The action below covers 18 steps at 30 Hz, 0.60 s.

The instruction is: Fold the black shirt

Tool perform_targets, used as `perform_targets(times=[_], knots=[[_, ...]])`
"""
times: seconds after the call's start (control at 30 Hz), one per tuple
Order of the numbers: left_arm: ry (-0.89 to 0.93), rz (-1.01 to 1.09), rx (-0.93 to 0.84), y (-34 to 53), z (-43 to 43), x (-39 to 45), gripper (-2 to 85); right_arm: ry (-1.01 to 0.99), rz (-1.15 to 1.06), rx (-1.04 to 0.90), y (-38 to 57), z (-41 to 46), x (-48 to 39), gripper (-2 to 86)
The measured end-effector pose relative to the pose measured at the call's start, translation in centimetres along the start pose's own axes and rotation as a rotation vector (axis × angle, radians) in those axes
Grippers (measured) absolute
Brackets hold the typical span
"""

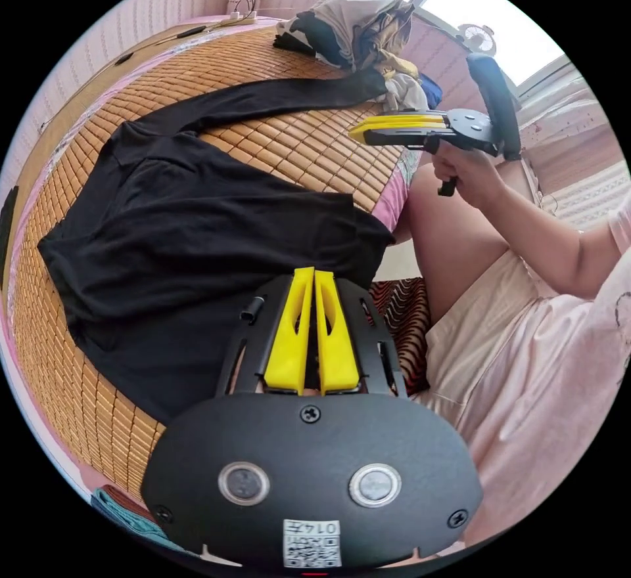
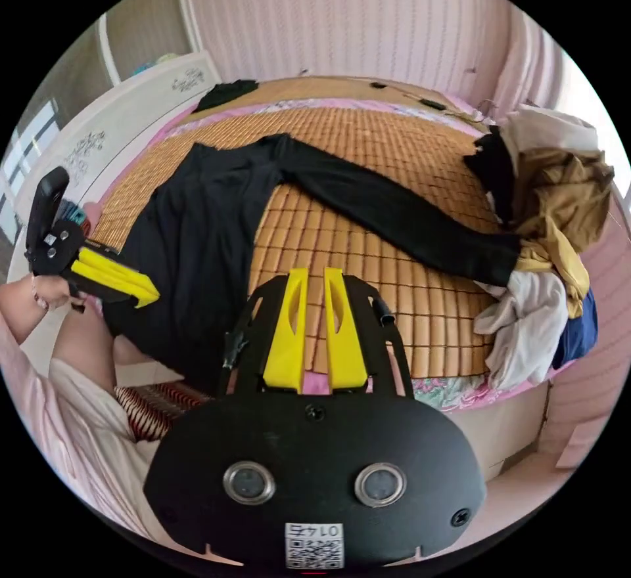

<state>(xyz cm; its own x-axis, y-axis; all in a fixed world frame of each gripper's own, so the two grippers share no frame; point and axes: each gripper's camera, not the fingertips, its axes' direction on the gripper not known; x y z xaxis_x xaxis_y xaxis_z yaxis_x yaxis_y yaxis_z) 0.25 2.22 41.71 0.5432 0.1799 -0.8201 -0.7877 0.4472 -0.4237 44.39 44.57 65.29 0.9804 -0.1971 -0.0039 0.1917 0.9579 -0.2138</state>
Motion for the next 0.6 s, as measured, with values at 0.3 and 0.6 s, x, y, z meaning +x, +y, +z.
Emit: perform_targets(times=[0.3, 0.6], knots=[[0.03, 0.13, 0.065, -13.0, 0.1, -0.2, -0.6, 0.209, 0.54, 0.167, 8.0, 3.9, 14.2, 10.3], [0.161, 0.251, 0.132, -28.7, 3.9, 3.7, 3.0, -0.016, 0.503, 0.282, 14.2, 7.0, 17.1, 8.4]])
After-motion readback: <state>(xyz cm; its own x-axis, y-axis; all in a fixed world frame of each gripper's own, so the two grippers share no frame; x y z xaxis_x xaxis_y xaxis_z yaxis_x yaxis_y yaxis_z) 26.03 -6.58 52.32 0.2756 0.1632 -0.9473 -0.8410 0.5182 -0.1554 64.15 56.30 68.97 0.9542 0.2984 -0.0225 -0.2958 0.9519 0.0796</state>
